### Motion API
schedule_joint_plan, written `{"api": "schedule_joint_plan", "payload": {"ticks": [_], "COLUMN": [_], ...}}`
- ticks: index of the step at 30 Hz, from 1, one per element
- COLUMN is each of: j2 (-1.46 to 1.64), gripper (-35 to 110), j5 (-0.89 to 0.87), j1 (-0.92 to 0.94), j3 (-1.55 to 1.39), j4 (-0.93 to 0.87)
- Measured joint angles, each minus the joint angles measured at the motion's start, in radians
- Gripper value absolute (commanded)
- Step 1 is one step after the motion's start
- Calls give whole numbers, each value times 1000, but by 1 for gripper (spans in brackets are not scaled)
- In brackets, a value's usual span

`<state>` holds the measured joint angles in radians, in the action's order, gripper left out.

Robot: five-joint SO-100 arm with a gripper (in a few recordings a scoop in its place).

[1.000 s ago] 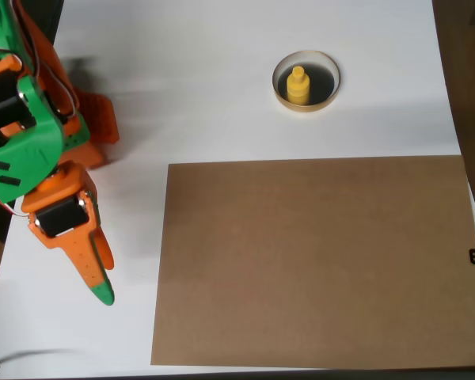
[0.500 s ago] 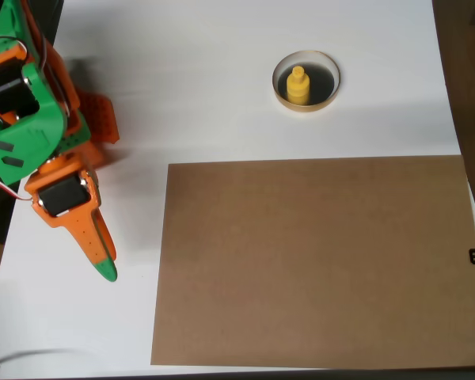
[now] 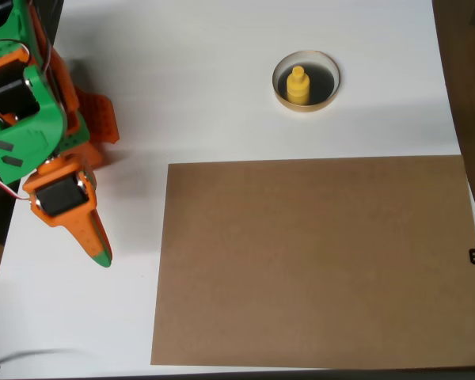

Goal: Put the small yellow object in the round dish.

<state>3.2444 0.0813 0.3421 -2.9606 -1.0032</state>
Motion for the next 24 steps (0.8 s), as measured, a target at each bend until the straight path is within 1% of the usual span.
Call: {"api": "schedule_joint_plan", "payload": {"ticks": [24], "j2": [0], "gripper": [1], "j5": [0], "j1": [-11], "j3": [0], "j4": [0]}}
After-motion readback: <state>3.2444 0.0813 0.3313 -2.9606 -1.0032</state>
